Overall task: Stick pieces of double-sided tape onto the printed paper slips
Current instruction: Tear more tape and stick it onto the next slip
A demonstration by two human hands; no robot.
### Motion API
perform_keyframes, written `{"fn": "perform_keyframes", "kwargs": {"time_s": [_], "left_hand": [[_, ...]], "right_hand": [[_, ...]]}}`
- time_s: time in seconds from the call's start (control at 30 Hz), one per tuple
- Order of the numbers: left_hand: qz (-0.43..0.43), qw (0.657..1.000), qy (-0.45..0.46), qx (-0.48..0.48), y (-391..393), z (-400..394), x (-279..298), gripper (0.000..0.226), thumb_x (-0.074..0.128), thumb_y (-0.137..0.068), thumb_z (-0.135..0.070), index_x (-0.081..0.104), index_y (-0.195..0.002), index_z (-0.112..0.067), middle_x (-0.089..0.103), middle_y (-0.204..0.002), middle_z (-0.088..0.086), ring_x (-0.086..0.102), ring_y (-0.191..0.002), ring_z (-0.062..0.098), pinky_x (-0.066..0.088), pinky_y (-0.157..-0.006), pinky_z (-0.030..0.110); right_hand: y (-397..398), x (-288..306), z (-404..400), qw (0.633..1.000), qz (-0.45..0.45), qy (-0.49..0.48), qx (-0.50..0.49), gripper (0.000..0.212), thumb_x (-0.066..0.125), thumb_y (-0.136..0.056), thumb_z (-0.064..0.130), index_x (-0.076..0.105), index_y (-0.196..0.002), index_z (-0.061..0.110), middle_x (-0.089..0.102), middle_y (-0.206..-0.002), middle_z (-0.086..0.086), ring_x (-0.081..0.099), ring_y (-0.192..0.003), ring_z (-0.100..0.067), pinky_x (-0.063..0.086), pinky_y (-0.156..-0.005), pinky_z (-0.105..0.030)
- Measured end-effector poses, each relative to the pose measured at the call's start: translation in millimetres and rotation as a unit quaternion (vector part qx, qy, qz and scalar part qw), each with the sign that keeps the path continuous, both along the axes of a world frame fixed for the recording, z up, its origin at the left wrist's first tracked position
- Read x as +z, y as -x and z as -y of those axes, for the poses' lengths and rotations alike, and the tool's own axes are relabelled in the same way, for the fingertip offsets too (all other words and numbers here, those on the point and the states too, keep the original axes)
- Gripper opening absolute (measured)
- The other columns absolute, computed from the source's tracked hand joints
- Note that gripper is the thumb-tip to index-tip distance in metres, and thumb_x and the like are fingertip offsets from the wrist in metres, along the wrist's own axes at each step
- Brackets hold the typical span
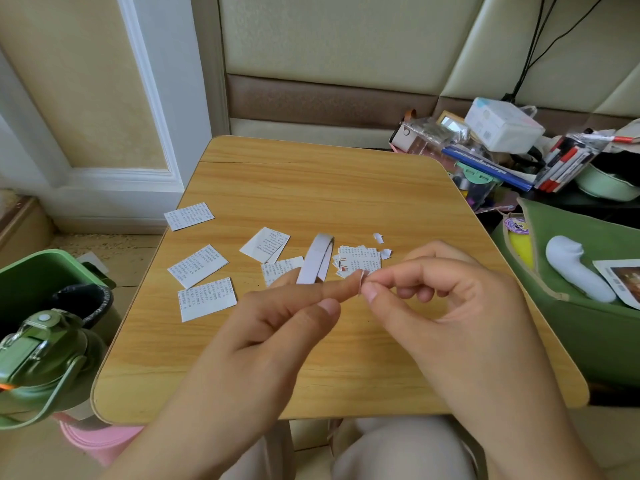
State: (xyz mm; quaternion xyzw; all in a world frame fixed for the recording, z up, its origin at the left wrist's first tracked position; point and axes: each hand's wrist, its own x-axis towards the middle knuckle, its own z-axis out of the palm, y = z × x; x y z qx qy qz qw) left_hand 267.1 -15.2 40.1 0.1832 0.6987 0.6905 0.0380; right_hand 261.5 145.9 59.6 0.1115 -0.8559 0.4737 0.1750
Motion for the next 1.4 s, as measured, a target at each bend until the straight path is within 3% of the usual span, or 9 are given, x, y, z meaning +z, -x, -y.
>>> {"fn": "perform_keyframes", "kwargs": {"time_s": [0.1,0.37,0.63,0.77,0.83,0.87,0.97,1.23,1.4], "left_hand": [[-0.009,1.000,0.021,0.016,-1,-1,3,0.033,0.050,-0.074,-0.048,0.057,-0.103,-0.063,0.069,-0.098,-0.028,0.038,-0.114,-0.026,0.019,-0.087,-0.009],[-0.086,0.989,0.101,0.070,-5,-7,-3,0.038,0.041,-0.076,-0.053,0.047,-0.112,-0.064,0.052,-0.093,-0.002,0.053,-0.088,0.013,0.037,-0.077,0.011],[0.021,1.000,0.009,0.013,-4,-3,7,0.032,0.052,-0.070,-0.049,0.059,-0.097,-0.064,0.067,-0.084,-0.033,0.034,-0.122,-0.018,0.019,-0.097,0.000],[0.051,0.995,-0.084,-0.011,-3,-4,5,0.033,0.051,-0.067,-0.048,0.071,-0.093,-0.050,0.062,-0.066,-0.023,0.015,-0.088,0.007,0.003,-0.113,0.049],[0.064,0.993,-0.099,-0.014,-2,-3,4,0.032,0.053,-0.067,-0.047,0.074,-0.091,-0.045,0.057,-0.063,-0.017,0.023,-0.115,-0.001,0.003,-0.112,0.055],[0.068,0.993,-0.098,-0.011,-2,-3,3,0.033,0.054,-0.067,-0.047,0.074,-0.092,-0.043,0.052,-0.064,-0.015,0.059,-0.095,0.001,0.005,-0.112,0.055],[0.077,0.992,-0.099,-0.008,-3,-2,2,0.033,0.055,-0.066,-0.047,0.075,-0.091,-0.042,0.051,-0.064,-0.009,0.051,-0.077,0.002,0.020,-0.112,0.045],[0.052,0.995,-0.080,0.004,-5,-6,3,0.033,0.052,-0.066,-0.050,0.069,-0.094,-0.054,0.067,-0.071,-0.017,0.016,-0.117,0.003,0.008,-0.115,0.025],[0.033,0.998,-0.051,-0.003,-6,-6,5,0.035,0.048,-0.068,-0.052,0.063,-0.099,-0.059,0.067,-0.073,-0.017,0.039,-0.119,-0.009,0.018,-0.105,0.012]], "right_hand": [[-1,1,-1,1.000,-0.001,-0.014,-0.004,0.015,0.062,-0.067,0.046,0.072,-0.073,0.036,0.058,-0.072,0.005,0.050,-0.070,-0.013,0.035,-0.073,-0.006],[-2,-1,3,0.997,-0.032,-0.053,-0.038,0.011,0.058,-0.066,0.040,0.067,-0.062,0.034,0.056,-0.071,0.007,0.049,-0.068,-0.007,0.034,-0.068,-0.003],[-1,-1,1,1.000,0.000,0.004,-0.010,0.017,0.061,-0.065,0.042,0.071,-0.072,0.031,0.058,-0.070,0.012,0.049,-0.069,-0.010,0.036,-0.064,-0.008],[-1,0,0,1.000,0.003,0.012,0.000,0.016,0.061,-0.065,0.040,0.071,-0.076,0.033,0.059,-0.072,0.012,0.049,-0.069,-0.011,0.036,-0.064,-0.008],[-2,1,0,1.000,0.003,0.015,0.002,0.016,0.061,-0.065,0.039,0.071,-0.076,0.034,0.059,-0.073,0.008,0.049,-0.070,-0.011,0.036,-0.065,-0.009],[-2,1,0,1.000,0.002,0.016,0.003,0.015,0.062,-0.065,0.040,0.071,-0.076,0.034,0.059,-0.073,0.007,0.049,-0.070,-0.012,0.036,-0.065,-0.009],[-3,1,0,1.000,0.002,0.014,0.004,0.016,0.063,-0.066,0.043,0.071,-0.077,0.037,0.058,-0.073,0.008,0.049,-0.070,-0.011,0.036,-0.064,-0.009],[-7,3,1,0.996,-0.046,-0.067,-0.042,0.010,0.062,-0.068,0.044,0.070,-0.067,0.037,0.055,-0.073,0.009,0.050,-0.072,-0.003,0.035,-0.063,-0.005],[-7,3,4,0.992,-0.061,-0.084,-0.067,0.008,0.062,-0.066,0.039,0.068,-0.063,0.034,0.054,-0.073,0.009,0.048,-0.069,-0.002,0.034,-0.061,-0.005]]}}
